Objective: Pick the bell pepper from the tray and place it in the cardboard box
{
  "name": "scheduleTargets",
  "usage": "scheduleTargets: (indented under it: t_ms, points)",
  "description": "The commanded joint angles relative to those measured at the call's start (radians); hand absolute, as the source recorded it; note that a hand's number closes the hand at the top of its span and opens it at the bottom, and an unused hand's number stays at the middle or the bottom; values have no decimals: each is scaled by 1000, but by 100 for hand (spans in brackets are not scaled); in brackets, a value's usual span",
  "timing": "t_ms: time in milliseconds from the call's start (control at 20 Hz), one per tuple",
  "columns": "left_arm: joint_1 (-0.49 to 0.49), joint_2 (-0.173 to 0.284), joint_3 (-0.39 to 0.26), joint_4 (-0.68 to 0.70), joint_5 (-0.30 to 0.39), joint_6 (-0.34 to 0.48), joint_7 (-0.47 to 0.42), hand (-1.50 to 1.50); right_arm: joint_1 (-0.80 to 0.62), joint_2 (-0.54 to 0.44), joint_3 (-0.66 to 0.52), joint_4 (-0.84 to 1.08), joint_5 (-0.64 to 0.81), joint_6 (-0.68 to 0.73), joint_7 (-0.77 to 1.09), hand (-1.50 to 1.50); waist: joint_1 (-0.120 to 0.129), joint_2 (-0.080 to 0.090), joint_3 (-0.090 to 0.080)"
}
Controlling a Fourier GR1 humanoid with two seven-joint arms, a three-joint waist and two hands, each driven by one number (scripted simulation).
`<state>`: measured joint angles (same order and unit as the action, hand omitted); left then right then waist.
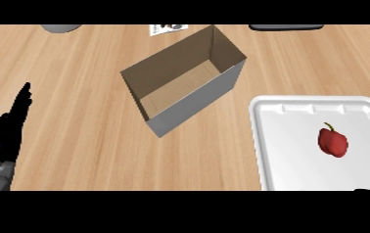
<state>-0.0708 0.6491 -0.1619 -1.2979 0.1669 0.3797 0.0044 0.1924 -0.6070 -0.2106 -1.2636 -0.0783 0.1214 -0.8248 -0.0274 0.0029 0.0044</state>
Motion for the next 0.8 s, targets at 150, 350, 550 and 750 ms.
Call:
scheduleTargets:
  t_ms: [150, 350, 550, 750]
  points:
    - [-36, -14, -5, 18, -39, 3, -8, 0, -4, -184, -21, 132, 228, -99, -53, -150, 29, 0, -5]
    - [-70, -37, -5, 33, -36, -21, 33, 0, -31, -272, 21, 83, 293, -34, 69, -150, 26, -2, -6]
    - [-18, -44, -25, -25, -71, 8, 45, 0, -58, -329, 93, 64, 401, 1, 203, -150, 41, -3, -5]
    - [-50, -57, -15, -14, -80, -6, 47, 0, -137, -294, 198, 22, 500, 34, 374, -150, 43, -1, -5]
